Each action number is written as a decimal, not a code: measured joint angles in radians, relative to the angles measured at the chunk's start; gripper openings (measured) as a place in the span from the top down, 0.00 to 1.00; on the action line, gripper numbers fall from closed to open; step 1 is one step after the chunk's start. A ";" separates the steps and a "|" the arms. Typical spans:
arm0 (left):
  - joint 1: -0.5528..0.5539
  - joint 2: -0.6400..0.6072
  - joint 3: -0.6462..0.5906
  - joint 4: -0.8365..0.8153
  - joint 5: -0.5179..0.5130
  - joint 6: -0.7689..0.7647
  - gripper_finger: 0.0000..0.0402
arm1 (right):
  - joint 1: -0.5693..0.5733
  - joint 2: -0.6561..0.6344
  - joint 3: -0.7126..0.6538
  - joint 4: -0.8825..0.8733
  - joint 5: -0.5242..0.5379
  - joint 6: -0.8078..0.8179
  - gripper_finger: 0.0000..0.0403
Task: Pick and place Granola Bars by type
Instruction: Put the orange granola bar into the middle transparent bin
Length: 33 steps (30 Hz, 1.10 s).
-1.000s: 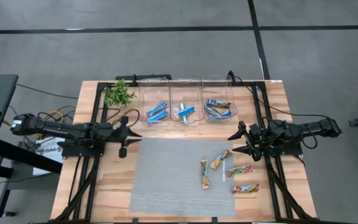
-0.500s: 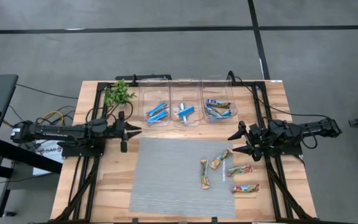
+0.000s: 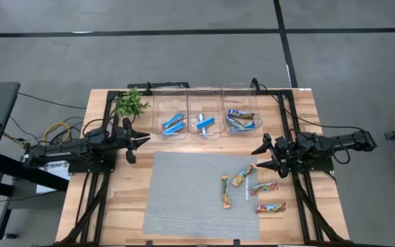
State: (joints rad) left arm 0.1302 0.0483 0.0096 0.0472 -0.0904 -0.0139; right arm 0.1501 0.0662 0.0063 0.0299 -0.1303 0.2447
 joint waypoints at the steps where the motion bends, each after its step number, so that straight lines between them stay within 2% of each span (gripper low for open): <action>1: 0.001 -0.014 0.000 0.000 0.000 -0.001 0.84 | 0.000 0.000 0.000 0.000 0.000 0.000 0.35; 5: 0.000 -0.048 -0.001 0.000 0.000 -0.036 0.84 | 0.000 0.000 0.000 0.000 0.000 0.000 0.35; 10: 0.000 -0.047 -0.001 -0.005 0.030 -0.169 0.84 | 0.000 0.000 0.000 0.000 0.000 0.000 0.35; 14: 0.000 -0.047 -0.001 -0.013 0.072 -0.171 0.84 | 0.000 0.000 0.000 0.000 0.000 0.000 0.35; 17: 0.000 -0.046 -0.001 -0.015 0.094 -0.317 0.84 | 0.000 0.000 0.000 0.000 0.000 0.000 0.35; 20: 0.000 -0.042 -0.002 -0.015 0.091 -0.397 0.84 | 0.000 0.000 0.000 0.000 0.000 0.000 0.35; 33: 0.000 -0.042 -0.002 -0.015 0.085 -0.389 0.84 | 0.000 0.000 0.000 0.000 0.000 0.000 0.35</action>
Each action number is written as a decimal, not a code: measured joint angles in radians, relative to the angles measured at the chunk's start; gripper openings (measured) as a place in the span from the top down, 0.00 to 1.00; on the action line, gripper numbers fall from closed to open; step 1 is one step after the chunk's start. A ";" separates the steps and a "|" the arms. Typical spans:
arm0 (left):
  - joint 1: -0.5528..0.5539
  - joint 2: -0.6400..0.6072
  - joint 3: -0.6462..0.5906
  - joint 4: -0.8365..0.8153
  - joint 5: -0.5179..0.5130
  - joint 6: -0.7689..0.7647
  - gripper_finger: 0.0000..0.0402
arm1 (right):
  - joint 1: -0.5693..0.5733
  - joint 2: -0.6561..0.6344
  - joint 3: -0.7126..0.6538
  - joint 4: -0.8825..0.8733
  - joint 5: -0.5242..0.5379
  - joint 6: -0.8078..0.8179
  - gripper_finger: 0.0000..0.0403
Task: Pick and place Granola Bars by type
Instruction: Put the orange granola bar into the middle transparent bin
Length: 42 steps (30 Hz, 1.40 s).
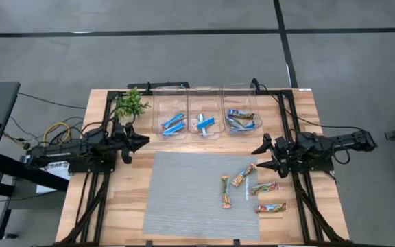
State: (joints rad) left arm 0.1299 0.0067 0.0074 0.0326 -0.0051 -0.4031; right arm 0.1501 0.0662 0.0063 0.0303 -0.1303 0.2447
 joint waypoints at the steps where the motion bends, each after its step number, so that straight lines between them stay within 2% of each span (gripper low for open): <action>1: 0.000 0.000 0.000 0.000 0.000 -0.001 0.84 | 0.000 0.000 0.000 0.000 0.000 0.000 0.35; 18: 0.000 0.000 -0.001 0.001 -0.002 -0.001 0.84 | 0.000 0.000 0.000 0.000 -0.001 0.017 0.35; 20: 0.000 0.000 -0.001 0.001 -0.002 -0.001 0.84 | 0.005 0.000 0.000 0.000 -0.010 0.137 0.35; 24: 0.000 0.000 -0.001 0.001 -0.002 -0.001 0.84 | 0.020 0.000 0.000 0.005 -0.022 0.497 0.35; 27: 0.000 0.000 -0.001 0.001 -0.002 -0.001 0.84 | 0.019 0.000 0.000 0.005 -0.020 0.706 0.35; 31: 0.000 0.000 -0.001 0.001 -0.002 -0.001 0.84 | 0.018 0.000 0.001 0.010 -0.020 0.855 0.35; 36: 0.000 0.000 -0.001 0.001 -0.002 -0.001 0.84 | 0.019 0.031 0.096 -0.104 -0.020 0.789 0.35; 42: 0.000 0.000 -0.001 0.001 -0.002 -0.001 0.84 | 0.019 0.221 0.328 -0.343 -0.020 0.442 0.35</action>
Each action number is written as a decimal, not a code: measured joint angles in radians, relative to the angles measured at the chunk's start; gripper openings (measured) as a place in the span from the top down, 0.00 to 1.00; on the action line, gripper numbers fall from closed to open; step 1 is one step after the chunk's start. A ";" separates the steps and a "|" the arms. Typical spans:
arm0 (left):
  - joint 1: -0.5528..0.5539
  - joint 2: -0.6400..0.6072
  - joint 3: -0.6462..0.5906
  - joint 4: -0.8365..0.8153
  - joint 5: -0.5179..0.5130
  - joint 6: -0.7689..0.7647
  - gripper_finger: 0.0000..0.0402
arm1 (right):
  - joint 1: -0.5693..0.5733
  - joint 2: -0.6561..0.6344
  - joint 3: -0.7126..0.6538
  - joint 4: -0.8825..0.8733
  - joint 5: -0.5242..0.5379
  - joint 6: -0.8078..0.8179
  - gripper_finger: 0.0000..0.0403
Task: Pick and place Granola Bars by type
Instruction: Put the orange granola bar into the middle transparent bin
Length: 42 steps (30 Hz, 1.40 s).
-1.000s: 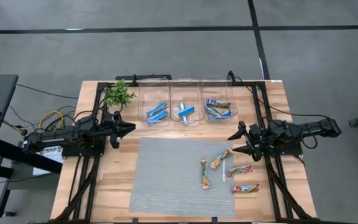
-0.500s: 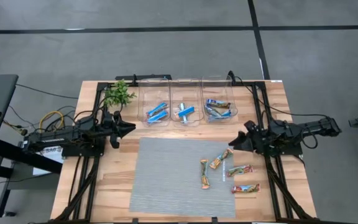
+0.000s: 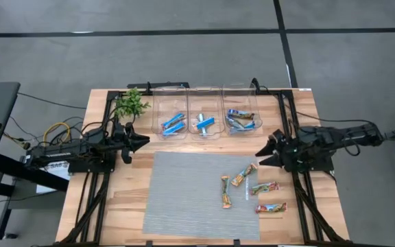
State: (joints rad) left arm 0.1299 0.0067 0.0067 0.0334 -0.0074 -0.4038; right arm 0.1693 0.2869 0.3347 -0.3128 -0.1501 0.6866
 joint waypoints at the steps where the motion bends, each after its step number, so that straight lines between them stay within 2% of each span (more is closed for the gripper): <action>1: 0.000 0.000 0.000 0.000 0.000 0.000 0.84 | 0.001 0.045 0.038 -0.034 0.000 -0.060 0.35; 6: 0.000 0.000 0.000 0.000 0.000 0.000 0.84 | 0.033 0.256 0.215 -0.184 0.003 -0.384 0.35; 10: 0.000 0.000 0.000 0.000 0.000 0.000 0.84 | 0.070 0.376 0.325 -0.292 0.003 -0.621 0.35; 16: 0.000 0.000 0.000 0.000 0.000 0.000 0.84 | 0.113 0.580 0.444 -0.474 0.049 -0.824 0.35; 21: 0.000 0.000 0.000 0.000 0.000 0.000 0.84 | 0.143 0.740 0.501 -0.549 0.126 -0.880 0.35; 32: 0.000 0.000 0.000 0.000 0.000 0.000 0.84 | 0.159 1.007 0.521 -0.543 0.252 -0.927 0.35; 42: 0.000 0.000 0.000 0.000 0.000 0.000 0.84 | 0.182 1.181 0.508 -0.431 0.252 -0.955 0.35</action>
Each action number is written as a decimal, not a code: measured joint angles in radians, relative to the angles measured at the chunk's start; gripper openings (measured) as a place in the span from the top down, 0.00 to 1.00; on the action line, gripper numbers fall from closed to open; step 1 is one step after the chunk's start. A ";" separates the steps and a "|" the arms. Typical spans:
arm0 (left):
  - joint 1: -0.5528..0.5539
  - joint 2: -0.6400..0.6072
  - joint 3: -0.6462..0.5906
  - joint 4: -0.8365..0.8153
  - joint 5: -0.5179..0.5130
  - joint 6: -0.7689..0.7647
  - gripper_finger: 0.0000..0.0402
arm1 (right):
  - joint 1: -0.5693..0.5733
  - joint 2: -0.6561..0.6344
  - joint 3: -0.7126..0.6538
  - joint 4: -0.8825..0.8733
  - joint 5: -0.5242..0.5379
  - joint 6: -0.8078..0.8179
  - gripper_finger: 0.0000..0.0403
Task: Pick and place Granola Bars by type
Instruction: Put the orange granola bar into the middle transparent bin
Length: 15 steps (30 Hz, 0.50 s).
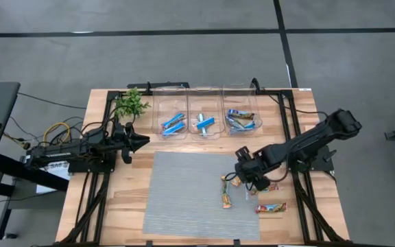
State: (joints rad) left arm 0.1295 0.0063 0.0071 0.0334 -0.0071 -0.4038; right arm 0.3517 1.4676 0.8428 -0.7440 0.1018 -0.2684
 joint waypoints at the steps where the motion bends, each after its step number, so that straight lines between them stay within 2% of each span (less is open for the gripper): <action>1: 0.000 0.000 0.000 0.000 0.000 0.000 0.84 | 0.002 0.011 -0.007 0.011 -0.002 0.004 0.35; 15: 0.000 0.000 0.000 0.000 0.000 0.000 0.84 | 0.017 0.043 -0.117 0.150 -0.020 0.033 0.35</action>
State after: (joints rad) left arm 0.1295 0.0063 0.0071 0.0334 -0.0071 -0.4038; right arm 0.3691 1.5108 0.7253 -0.5944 0.0818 -0.2357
